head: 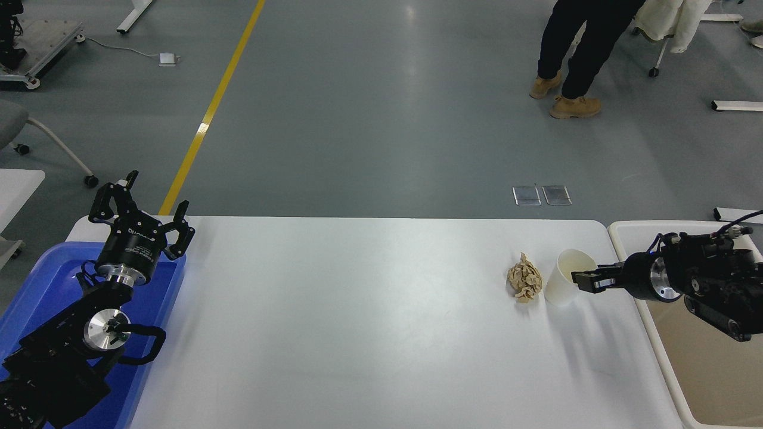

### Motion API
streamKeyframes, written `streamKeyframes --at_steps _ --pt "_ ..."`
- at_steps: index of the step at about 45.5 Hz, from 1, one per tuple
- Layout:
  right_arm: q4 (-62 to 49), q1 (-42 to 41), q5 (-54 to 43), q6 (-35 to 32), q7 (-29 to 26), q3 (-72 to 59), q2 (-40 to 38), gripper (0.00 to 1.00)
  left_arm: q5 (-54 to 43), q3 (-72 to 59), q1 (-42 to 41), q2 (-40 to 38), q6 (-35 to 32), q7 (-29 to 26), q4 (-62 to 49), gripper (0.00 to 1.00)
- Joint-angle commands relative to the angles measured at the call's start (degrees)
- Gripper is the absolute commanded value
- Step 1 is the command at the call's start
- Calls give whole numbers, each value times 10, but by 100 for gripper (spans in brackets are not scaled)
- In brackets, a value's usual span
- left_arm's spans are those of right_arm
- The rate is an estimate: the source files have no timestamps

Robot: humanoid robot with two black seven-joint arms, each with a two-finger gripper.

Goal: Clean the table surface

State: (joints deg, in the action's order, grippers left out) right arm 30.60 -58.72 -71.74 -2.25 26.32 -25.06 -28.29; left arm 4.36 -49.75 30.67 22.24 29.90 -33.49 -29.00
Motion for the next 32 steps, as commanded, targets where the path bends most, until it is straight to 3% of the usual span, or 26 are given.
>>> streamKeyframes --at_steps 1,21,32 --pt "-4 2 4 -8 2 -13 2 0 0 0 0 0 0 0 0 100" --pt "-3 -9 10 -8 7 -10 -6 0 0 0 0 0 0 0 0 100" --pt "10 -66 92 -8 28 -10 -63 0 0 0 0 0 0 0 0 100"
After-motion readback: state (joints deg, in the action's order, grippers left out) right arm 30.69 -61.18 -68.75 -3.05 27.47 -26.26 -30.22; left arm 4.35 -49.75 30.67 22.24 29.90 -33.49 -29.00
